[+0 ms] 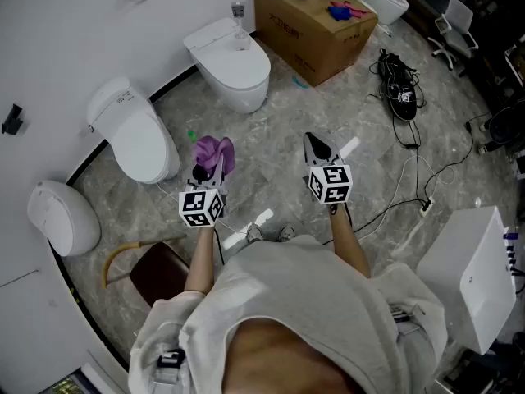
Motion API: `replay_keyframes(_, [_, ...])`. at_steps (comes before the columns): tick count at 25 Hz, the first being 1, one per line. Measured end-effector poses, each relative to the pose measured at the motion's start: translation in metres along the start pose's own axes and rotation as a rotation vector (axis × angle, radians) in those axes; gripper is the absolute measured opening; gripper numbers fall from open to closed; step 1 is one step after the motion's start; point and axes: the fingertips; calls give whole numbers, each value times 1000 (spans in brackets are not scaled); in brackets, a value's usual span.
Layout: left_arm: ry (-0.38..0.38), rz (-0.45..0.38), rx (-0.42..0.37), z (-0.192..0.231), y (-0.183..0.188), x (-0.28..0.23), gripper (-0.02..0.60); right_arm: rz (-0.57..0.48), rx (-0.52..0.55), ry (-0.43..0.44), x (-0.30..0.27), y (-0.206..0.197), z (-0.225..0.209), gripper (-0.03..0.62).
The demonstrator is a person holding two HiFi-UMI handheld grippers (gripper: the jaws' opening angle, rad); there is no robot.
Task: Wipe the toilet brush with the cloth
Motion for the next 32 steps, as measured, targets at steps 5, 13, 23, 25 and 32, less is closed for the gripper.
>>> replay_keyframes(5, [-4, 2, -7, -3, 2, -1, 147, 1, 2, 2, 0, 1, 0, 31])
replay_keyframes(13, [1, 3, -5, -7, 2, -7, 147, -7, -22, 17, 2, 0, -7, 31])
replay_keyframes(23, [17, 13, 1, -25, -1, -30, 147, 15, -23, 7, 3, -12, -41, 31])
replay_keyframes(25, [24, 16, -1, -31, -1, -35, 147, 14, -25, 14, 5, -13, -49, 31])
replay_keyframes(32, [47, 25, 2, -53, -6, -52, 147, 26, -25, 44, 2, -21, -73, 31])
Point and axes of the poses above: the fingertips, and each gripper's own axes: x backward along the fingers, z to its left, y out of its top, and after that the axes turned 3 degrees about z, right-handed
